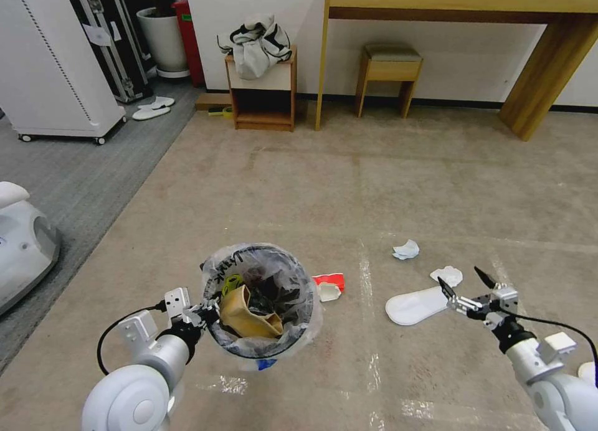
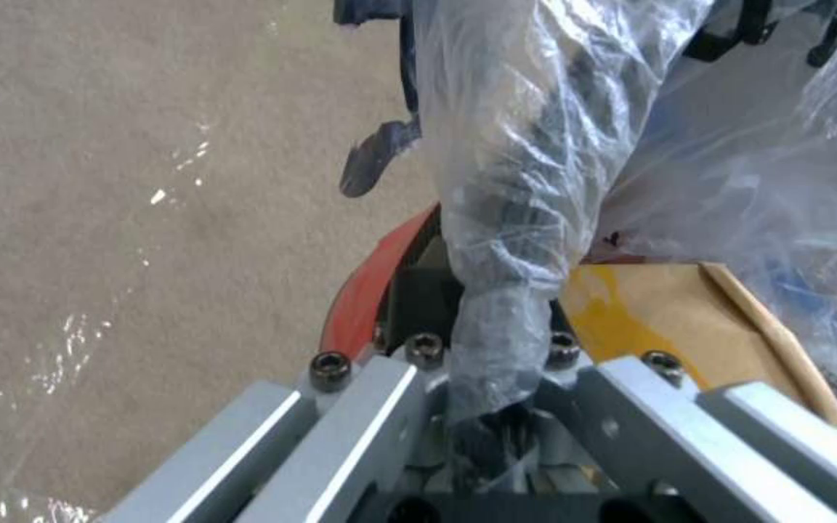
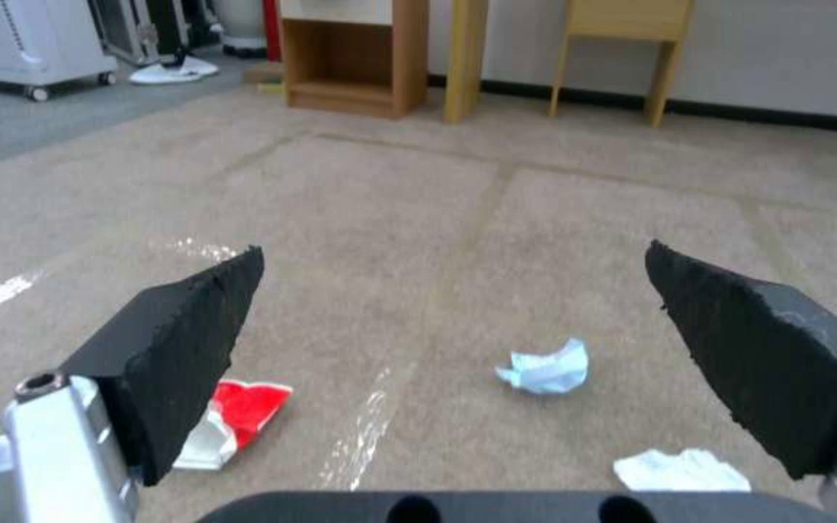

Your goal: Pick up the trash bin and place the garbage on the floor into it.

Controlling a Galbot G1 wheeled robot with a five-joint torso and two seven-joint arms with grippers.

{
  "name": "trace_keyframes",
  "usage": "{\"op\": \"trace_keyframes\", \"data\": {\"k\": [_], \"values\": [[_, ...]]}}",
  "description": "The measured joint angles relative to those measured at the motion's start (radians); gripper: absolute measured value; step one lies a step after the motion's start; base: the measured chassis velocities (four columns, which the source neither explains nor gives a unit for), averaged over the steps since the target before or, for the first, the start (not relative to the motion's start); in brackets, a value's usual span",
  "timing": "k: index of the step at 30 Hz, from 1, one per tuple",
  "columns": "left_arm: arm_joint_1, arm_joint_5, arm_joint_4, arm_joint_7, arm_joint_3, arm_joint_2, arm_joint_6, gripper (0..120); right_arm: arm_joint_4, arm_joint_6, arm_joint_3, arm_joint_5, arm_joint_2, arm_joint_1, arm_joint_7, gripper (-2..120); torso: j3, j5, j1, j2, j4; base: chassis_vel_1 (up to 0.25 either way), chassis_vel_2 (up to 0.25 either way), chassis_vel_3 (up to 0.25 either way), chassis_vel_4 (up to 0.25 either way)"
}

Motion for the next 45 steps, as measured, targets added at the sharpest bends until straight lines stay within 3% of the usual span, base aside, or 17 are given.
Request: {"op": "trace_keyframes", "data": {"k": [9,21,33,39,45], "values": [[-0.008,0.006,0.021,0.000,-0.020,0.004,-0.003,1,-0.069,-0.018,-0.041,-0.005,-0.041,0.040,0.026,100,0.000,-0.0001,0.000,0.000,0.0003,0.000,0.000,0.000,0.000],[-0.011,0.007,0.025,0.000,-0.006,0.002,-0.007,1,-0.174,-0.059,-0.151,-0.015,-0.082,0.127,0.065,100,0.000,0.0001,0.000,0.000,0.0001,0.000,0.000,0.000,0.000],[-0.011,0.009,0.046,0.016,0.008,0.009,-0.014,1,-0.292,-0.146,-0.343,0.018,-0.157,0.322,0.085,100,0.000,0.0001,0.000,0.000,0.0003,0.000,0.000,0.000,0.000],[-0.019,0.022,0.060,0.022,0.030,0.000,-0.015,1,-0.324,-0.237,-0.422,0.081,-0.193,0.404,0.103,100,0.000,0.0003,0.000,0.000,0.0003,0.000,0.000,0.000,0.000],[-0.026,0.024,0.065,0.022,0.036,-0.003,-0.015,1,-0.355,-0.329,-0.487,0.119,-0.269,0.466,0.037,100,0.000,0.0001,0.000,0.000,-0.0001,0.000,0.000,0.000,0.000]]}}
